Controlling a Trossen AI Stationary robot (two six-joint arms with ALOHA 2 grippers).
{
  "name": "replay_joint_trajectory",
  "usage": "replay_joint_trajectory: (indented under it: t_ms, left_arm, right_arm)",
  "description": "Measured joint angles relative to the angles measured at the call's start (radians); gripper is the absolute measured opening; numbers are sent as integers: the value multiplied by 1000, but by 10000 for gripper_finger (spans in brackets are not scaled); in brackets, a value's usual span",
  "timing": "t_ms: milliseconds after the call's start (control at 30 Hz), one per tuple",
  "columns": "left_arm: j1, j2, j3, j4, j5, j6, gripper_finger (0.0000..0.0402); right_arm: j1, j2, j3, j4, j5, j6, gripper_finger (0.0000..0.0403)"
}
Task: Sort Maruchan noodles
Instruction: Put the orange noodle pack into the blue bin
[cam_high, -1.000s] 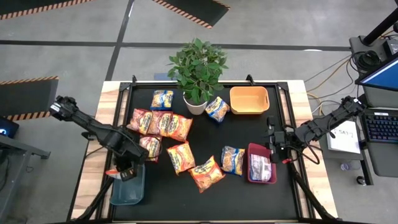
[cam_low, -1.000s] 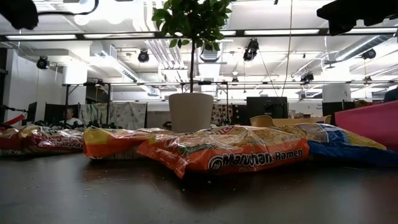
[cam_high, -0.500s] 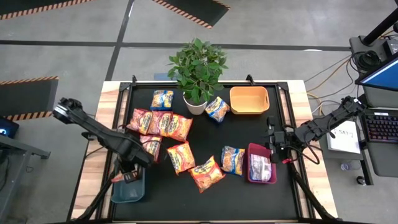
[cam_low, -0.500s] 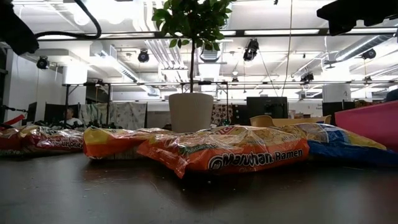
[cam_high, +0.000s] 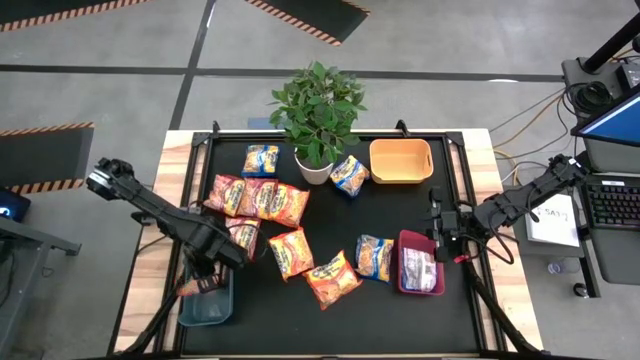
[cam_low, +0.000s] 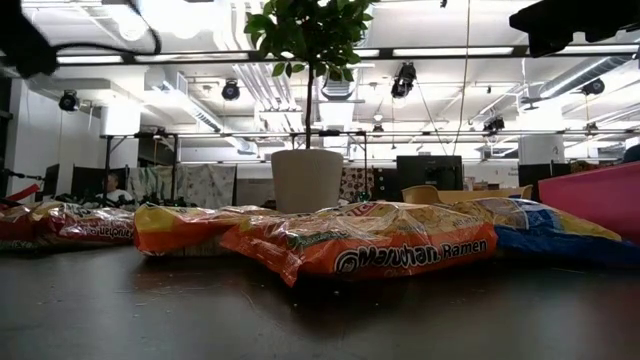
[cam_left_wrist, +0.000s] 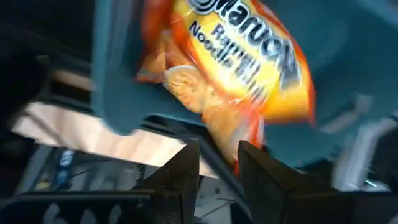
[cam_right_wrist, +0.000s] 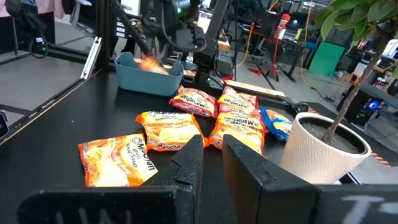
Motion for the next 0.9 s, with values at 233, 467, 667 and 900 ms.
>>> replay_joint_trajectory:
  t_ms: [233, 467, 667, 900]
  left_arm:
    - [0, 27, 178, 13, -78, -19, 94]
    - [4, 122, 392, 262, -544, 175, 88]
    - [6, 210, 483, 429, -761, 560, 62]
    - [37, 252, 448, 443, -787, 664, 40]
  right_arm:
    - [0, 0, 0, 0, 0, 0, 52]
    - [0, 0, 0, 39, 0, 4, 52]
    - [0, 0, 0, 52, 0, 34, 52]
    - [0, 0, 0, 62, 0, 34, 52]
